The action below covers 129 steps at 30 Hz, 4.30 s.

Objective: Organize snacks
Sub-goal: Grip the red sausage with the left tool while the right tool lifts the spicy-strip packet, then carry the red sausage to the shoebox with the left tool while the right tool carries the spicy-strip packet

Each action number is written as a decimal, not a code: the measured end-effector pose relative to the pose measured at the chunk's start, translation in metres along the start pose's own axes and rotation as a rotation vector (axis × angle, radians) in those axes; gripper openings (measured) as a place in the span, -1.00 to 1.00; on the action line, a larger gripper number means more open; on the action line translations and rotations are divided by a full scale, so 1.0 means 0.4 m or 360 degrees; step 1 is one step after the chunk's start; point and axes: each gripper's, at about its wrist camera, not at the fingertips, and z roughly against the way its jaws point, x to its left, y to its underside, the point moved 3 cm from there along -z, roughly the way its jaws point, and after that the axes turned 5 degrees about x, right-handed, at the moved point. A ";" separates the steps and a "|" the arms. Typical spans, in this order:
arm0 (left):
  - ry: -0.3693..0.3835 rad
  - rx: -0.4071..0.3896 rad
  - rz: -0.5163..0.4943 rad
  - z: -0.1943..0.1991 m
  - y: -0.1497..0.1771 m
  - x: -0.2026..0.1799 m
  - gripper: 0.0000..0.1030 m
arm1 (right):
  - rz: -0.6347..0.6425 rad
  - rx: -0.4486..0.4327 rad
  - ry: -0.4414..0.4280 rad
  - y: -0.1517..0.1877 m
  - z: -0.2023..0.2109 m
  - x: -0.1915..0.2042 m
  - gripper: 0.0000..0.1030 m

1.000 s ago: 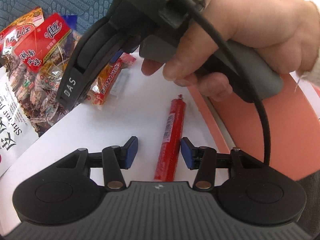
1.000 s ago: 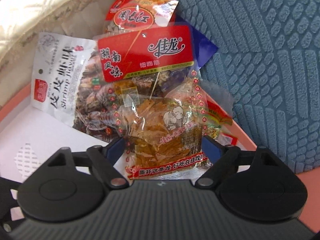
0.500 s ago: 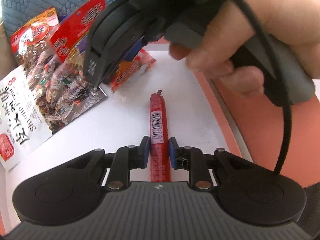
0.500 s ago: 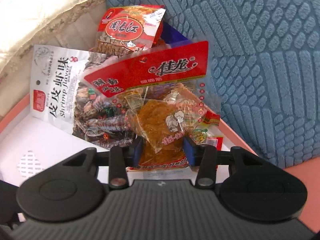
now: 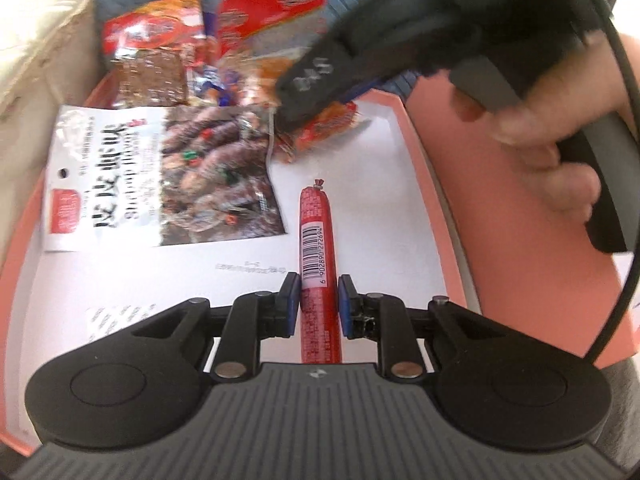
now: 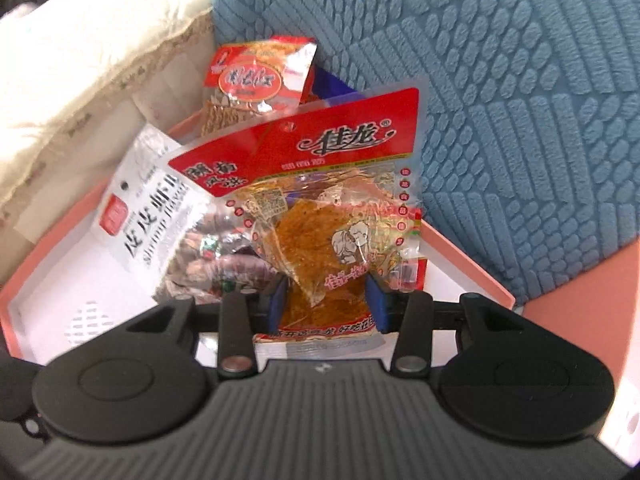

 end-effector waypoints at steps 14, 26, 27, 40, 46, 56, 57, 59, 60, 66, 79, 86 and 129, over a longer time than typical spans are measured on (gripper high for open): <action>0.0010 -0.0182 0.0269 0.178 0.050 0.078 -0.55 | -0.0137 -0.0141 0.0047 0.051 0.129 -0.005 -0.13; 0.0008 -0.0288 0.0357 0.261 0.097 0.098 -0.55 | -0.0262 -0.0213 0.0105 0.145 0.229 0.027 -0.13; 0.0010 -0.0293 0.0364 0.262 0.101 0.099 -0.55 | -0.0271 -0.0215 0.0108 0.157 0.234 0.031 -0.13; -0.0004 -0.0333 0.0428 0.308 0.166 0.080 -0.54 | -0.0341 -0.0264 0.0164 0.280 0.287 0.097 -0.13; -0.0021 -0.0331 0.0448 0.317 0.197 0.071 -0.54 | -0.0401 -0.0246 0.0118 0.339 0.279 0.127 -0.13; -0.0013 -0.0356 0.0451 0.346 0.203 0.027 -0.54 | -0.0434 -0.0272 0.0095 0.385 0.315 0.140 -0.13; -0.0011 -0.0363 0.0447 0.352 0.199 0.020 -0.54 | -0.0431 -0.0281 0.0094 0.385 0.323 0.136 -0.13; -0.0001 -0.0376 0.0439 0.367 0.188 0.005 -0.54 | -0.0431 -0.0299 0.0099 0.387 0.339 0.130 -0.13; 0.0005 -0.0382 0.0435 0.374 0.181 -0.002 -0.54 | -0.0436 -0.0306 0.0098 0.386 0.348 0.124 -0.13; 0.0026 -0.0433 0.0410 0.417 0.133 -0.048 -0.54 | -0.0457 -0.0358 0.0098 0.374 0.410 0.089 -0.12; 0.0098 -0.0567 0.0314 0.515 0.023 -0.156 -0.54 | -0.0481 -0.0542 0.0117 0.335 0.552 0.016 -0.12; 0.0161 -0.0632 0.0276 0.545 -0.019 -0.195 -0.54 | -0.0482 -0.0631 0.0156 0.328 0.625 -0.034 -0.12; 0.0178 -0.0201 0.0017 0.174 -0.048 -0.531 -0.53 | -0.0839 -0.0410 0.0277 0.649 0.486 -0.387 -0.09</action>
